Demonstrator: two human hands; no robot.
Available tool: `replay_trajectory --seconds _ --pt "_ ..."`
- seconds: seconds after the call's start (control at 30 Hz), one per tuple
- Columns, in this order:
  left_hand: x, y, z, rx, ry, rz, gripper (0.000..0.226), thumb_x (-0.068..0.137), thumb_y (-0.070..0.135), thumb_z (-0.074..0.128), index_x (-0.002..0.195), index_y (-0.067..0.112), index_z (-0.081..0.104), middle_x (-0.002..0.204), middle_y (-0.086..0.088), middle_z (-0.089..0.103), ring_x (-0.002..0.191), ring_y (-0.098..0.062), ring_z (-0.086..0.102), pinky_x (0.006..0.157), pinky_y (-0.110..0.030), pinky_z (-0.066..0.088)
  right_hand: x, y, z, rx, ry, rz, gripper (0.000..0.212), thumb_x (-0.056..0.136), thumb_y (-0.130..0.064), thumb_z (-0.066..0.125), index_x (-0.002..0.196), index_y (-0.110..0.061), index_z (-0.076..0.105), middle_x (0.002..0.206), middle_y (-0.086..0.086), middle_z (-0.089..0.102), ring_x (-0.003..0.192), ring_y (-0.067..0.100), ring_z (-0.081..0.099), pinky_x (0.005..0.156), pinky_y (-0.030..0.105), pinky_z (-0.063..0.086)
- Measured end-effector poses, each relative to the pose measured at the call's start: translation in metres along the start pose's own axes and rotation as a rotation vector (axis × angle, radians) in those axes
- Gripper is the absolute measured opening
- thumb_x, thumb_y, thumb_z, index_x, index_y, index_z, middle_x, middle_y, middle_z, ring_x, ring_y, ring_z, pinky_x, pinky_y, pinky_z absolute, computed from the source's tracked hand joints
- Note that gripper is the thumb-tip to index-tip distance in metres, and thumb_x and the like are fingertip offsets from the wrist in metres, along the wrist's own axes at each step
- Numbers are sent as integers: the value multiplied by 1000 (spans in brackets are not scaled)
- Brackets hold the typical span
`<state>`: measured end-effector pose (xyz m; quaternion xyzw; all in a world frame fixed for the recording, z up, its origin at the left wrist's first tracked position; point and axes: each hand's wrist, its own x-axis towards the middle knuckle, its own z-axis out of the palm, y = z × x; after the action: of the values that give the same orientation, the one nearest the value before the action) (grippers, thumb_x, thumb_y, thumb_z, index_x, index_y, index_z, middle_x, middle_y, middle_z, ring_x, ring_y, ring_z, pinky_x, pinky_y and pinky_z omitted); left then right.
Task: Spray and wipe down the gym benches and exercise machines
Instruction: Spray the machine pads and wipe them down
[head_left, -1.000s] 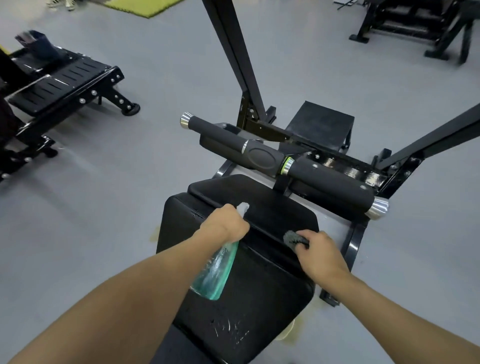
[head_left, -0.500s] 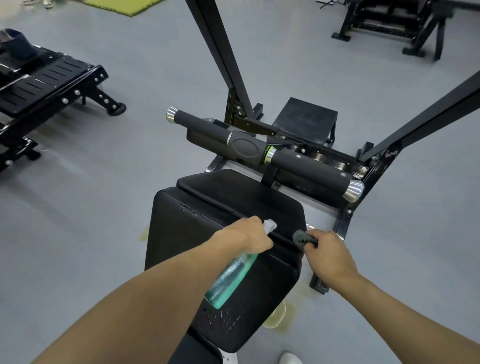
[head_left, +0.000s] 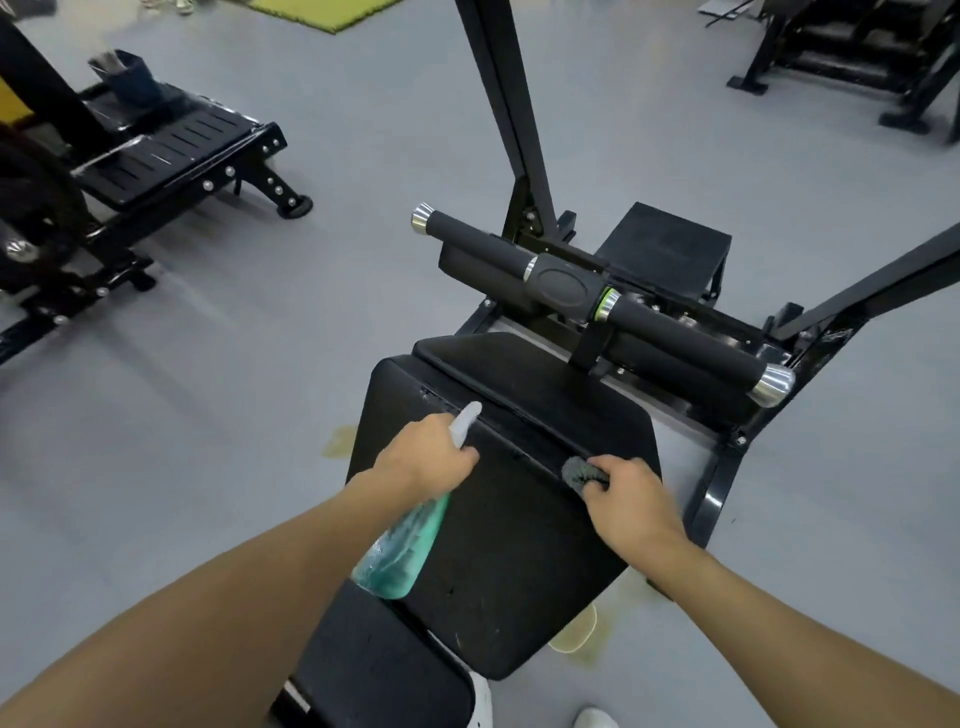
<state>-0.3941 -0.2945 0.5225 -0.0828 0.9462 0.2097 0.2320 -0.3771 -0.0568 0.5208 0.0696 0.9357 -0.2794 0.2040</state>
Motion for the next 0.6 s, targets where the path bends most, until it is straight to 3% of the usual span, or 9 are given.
replay_trajectory --seconds 0.13,0.2,0.3,0.47,0.6 --pt "-21 -46 0 -307 224 -193 30 92 29 56 118 14 51 89 -3 56 73 -16 52 61 -31 39 -1 -27 20 -28 -58 -59 39 101 -24 48 139 -22 54 133 9 49 99 26 60 86 35 48" --pt "-35 -68 5 -487 296 -258 22 92 24 60 110 15 51 92 -5 58 78 -17 57 65 -32 47 -2 -40 34 -52 -89 -80 40 100 -25 49 140 -22 53 133 10 50 103 30 60 90 39 51" --pt "-55 -103 24 -594 390 -258 30 93 29 65 116 14 52 98 -8 63 90 -27 63 83 -42 54 -4 -61 63 -100 -133 -121 40 99 -24 51 138 -22 55 129 10 53 106 30 59 91 38 50" --pt "-78 -149 58 -657 437 -263 43 96 32 64 129 16 43 94 0 67 84 -20 64 78 -32 49 -11 -93 114 -154 -231 -207 39 100 -22 50 138 -22 55 129 9 51 106 29 58 89 36 46" --pt "-89 -175 83 -694 451 -312 52 97 31 63 140 20 35 99 3 68 87 -23 65 83 -41 55 -16 -108 149 -206 -294 -273 38 99 -23 50 137 -24 55 125 7 50 103 28 58 89 38 50"
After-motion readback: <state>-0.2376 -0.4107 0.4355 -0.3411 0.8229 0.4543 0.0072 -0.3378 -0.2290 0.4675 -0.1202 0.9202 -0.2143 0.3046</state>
